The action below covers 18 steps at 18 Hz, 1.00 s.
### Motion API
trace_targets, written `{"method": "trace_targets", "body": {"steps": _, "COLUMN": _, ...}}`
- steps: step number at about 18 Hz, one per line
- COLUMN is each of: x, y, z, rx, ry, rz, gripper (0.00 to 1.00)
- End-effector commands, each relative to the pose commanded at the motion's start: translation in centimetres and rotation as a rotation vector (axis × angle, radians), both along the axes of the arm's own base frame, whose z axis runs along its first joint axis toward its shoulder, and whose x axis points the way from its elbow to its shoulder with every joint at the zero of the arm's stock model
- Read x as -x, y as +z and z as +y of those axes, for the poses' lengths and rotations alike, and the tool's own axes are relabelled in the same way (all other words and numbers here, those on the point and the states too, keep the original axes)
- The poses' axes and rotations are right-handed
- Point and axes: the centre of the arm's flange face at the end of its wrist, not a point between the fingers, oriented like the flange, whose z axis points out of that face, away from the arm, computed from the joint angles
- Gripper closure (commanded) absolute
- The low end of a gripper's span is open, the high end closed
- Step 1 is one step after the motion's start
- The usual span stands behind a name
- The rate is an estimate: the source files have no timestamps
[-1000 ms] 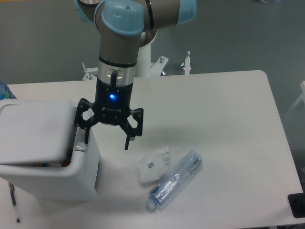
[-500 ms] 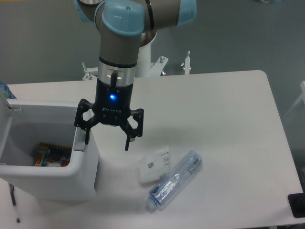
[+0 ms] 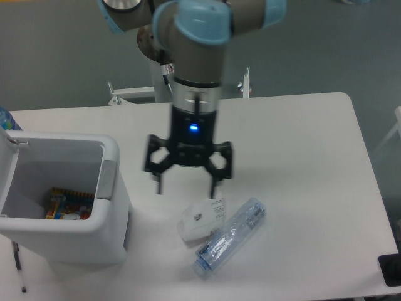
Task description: Open the trash can
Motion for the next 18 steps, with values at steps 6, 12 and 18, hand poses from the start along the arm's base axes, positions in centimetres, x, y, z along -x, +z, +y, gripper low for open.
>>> {"method": "trace_targets", "body": {"steps": 6, "x": 5.7, "y": -4.7, "z": 0.0, "rx": 0.127, "ry": -0.016, "rz": 0.035, "gripper": 0.00}}
{"method": "trace_targets", "body": {"steps": 12, "x": 6.8, "y": -8.3, "z": 0.1, "rx": 0.345, "ry": -0.315, "rz": 0.092, "gripper": 0.00}}
{"method": "trace_targets", "body": {"steps": 18, "x": 6.6, "y": -9.5, "z": -0.5, "rx": 0.444, "ry": -0.444, "rz": 0.133, "gripper": 0.00}}
